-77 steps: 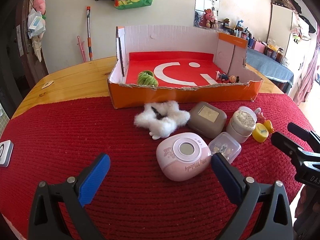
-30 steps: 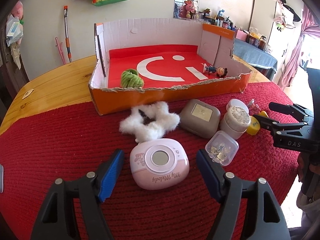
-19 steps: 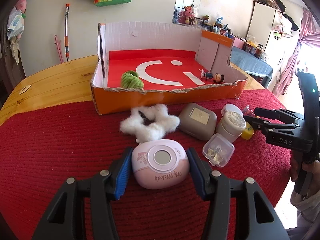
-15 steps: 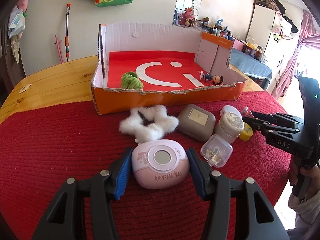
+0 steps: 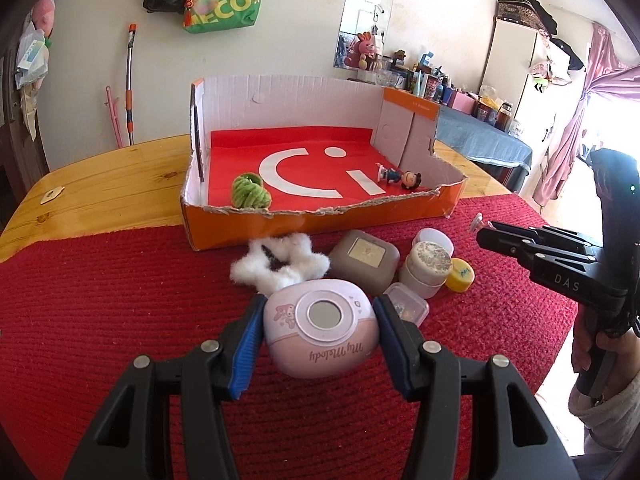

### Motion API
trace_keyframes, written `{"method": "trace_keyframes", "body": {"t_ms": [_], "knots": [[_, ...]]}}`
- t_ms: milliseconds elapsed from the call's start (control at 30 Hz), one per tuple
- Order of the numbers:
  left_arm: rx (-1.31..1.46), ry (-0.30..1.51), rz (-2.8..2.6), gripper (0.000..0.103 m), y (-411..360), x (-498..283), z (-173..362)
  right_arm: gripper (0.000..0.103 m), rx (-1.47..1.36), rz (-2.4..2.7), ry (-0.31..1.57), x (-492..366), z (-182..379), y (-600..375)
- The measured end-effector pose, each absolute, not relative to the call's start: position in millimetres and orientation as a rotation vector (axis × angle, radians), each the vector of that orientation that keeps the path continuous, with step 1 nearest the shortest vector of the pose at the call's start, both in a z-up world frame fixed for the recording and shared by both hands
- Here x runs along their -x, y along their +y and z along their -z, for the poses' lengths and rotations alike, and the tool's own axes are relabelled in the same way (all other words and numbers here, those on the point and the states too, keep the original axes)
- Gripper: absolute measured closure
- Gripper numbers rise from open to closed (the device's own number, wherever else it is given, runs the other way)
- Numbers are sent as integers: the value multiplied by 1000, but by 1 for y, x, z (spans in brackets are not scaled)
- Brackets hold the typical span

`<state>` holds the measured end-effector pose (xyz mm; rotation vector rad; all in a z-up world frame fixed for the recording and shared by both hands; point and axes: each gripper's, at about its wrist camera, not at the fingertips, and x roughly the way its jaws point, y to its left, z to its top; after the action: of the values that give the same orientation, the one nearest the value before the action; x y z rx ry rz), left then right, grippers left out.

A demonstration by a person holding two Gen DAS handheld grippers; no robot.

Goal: Organize objects
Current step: 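Grasp the pink My Melody container with the left tool while the right tool grasps the yellow doll, then carry the pink container into the box with the left tool while the right tool carries the yellow doll in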

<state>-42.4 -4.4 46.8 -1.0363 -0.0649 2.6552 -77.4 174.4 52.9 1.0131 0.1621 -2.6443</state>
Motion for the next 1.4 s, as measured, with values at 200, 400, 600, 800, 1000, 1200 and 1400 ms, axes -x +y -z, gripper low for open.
{"method": "trace_keyframes", "body": {"t_ms": [200, 400, 600, 800, 1000, 1200, 1400], "knots": [[1001, -58, -2663, 47, -3, 39, -56, 83, -970, 2643, 156, 73, -66, 171], [993, -60, -2667, 47, -3, 39, -58, 83, -965, 2633, 144, 73, -68, 168], [990, -56, -2670, 47, -3, 39, -59, 83, -973, 2621, 137, 74, -66, 167], [984, -56, -2672, 47, -4, 39, -61, 83, -979, 2614, 129, 75, -66, 166], [961, -60, -2675, 47, -4, 48, -74, 83, -961, 2607, 141, 82, -77, 161], [945, -48, -2666, 47, 0, 68, -87, 83, -930, 2596, 134, 97, -95, 156], [974, -26, -2620, 47, 10, 102, -90, 83, -948, 2554, 158, 124, -100, 144]]}}
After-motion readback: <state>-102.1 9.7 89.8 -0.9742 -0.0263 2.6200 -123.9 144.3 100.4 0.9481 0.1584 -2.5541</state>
